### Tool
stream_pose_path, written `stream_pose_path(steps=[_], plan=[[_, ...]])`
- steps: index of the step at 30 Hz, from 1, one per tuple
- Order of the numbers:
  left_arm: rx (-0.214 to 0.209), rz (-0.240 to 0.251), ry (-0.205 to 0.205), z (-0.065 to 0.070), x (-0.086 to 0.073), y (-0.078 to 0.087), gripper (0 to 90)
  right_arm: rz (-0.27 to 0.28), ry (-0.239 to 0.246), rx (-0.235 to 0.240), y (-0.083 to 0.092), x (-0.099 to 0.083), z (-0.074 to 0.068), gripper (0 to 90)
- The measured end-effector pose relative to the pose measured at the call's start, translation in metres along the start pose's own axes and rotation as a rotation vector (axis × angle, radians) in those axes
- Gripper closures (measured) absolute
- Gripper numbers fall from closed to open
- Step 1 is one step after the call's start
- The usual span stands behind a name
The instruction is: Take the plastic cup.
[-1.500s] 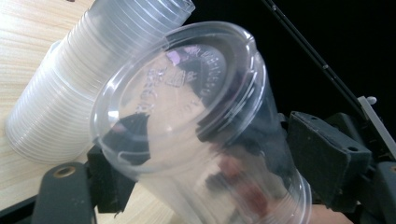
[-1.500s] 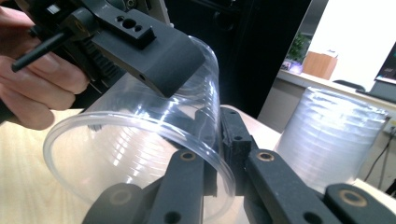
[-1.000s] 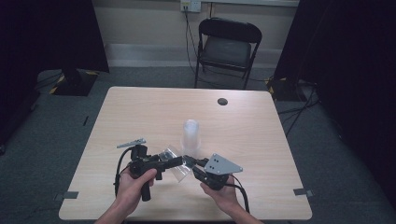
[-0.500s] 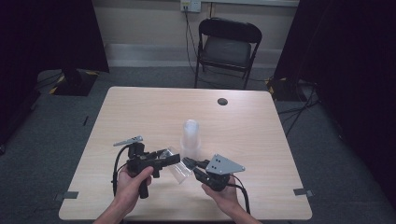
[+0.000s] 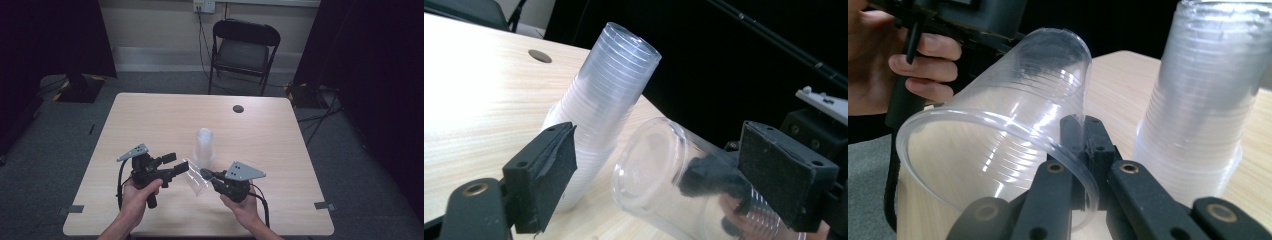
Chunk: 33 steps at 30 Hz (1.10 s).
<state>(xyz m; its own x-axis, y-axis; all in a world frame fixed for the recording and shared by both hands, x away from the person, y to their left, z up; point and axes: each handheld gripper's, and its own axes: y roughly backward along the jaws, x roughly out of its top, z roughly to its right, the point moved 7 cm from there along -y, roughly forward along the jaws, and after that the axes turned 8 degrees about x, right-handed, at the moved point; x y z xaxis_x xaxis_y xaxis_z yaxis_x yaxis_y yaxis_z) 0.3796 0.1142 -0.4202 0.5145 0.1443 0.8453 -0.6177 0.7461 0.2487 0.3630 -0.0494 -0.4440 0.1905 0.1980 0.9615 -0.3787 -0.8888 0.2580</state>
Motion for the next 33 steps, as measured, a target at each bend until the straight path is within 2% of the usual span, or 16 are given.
stream_pose_path(steps=[2,6,8,11,12,13,16,19,22,24,27,33], plan=[[0.009,0.007,-0.020,0.000,0.000,0.000,15.6,-0.007,-0.014,0.005,0.001,-0.001,0.001,89.3],[0.013,0.013,-0.035,0.001,-0.001,0.000,15.6,-0.030,-0.047,-0.006,0.003,-0.002,0.005,89.3],[0.019,0.006,-0.058,0.002,-0.001,0.000,15.5,-0.046,-0.055,-0.012,0.005,-0.003,0.007,89.2],[0.020,0.017,-0.064,0.003,0.000,0.000,15.6,-0.059,-0.075,-0.015,0.006,-0.004,0.009,89.3],[0.019,0.017,-0.078,0.004,-0.001,0.000,15.6,-0.064,-0.094,-0.009,0.007,-0.005,0.010,89.6],[0.028,0.024,-0.113,0.005,-0.001,0.000,16.2,-0.077,-0.109,-0.009,0.010,-0.006,0.012,89.9],[0.024,0.023,-0.142,0.008,-0.001,0.000,15.9,-0.086,-0.122,-0.005,0.013,-0.007,0.014,90.0],[0.011,0.006,-0.176,0.010,-0.004,-0.002,15.6,-0.099,-0.137,-0.007,0.018,-0.009,0.016,90.0],[0.023,-0.003,-0.197,0.010,-0.007,-0.004,15.7,-0.123,-0.163,-0.010,0.021,-0.012,0.019,90.0],[0.034,-0.018,-0.225,0.009,-0.009,-0.004,16.9,-0.184,-0.191,0.000,0.021,-0.016,0.021,90.0],[0.049,-0.035,-0.267,0.009,-0.013,-0.006,17.5,-0.208,-0.222,-0.010,0.025,-0.018,0.025,90.0],[0.035,-0.089,-0.354,0.013,-0.022,-0.009,18.6,-0.276,-0.257,0.011,0.028,-0.024,0.031,90.0]])
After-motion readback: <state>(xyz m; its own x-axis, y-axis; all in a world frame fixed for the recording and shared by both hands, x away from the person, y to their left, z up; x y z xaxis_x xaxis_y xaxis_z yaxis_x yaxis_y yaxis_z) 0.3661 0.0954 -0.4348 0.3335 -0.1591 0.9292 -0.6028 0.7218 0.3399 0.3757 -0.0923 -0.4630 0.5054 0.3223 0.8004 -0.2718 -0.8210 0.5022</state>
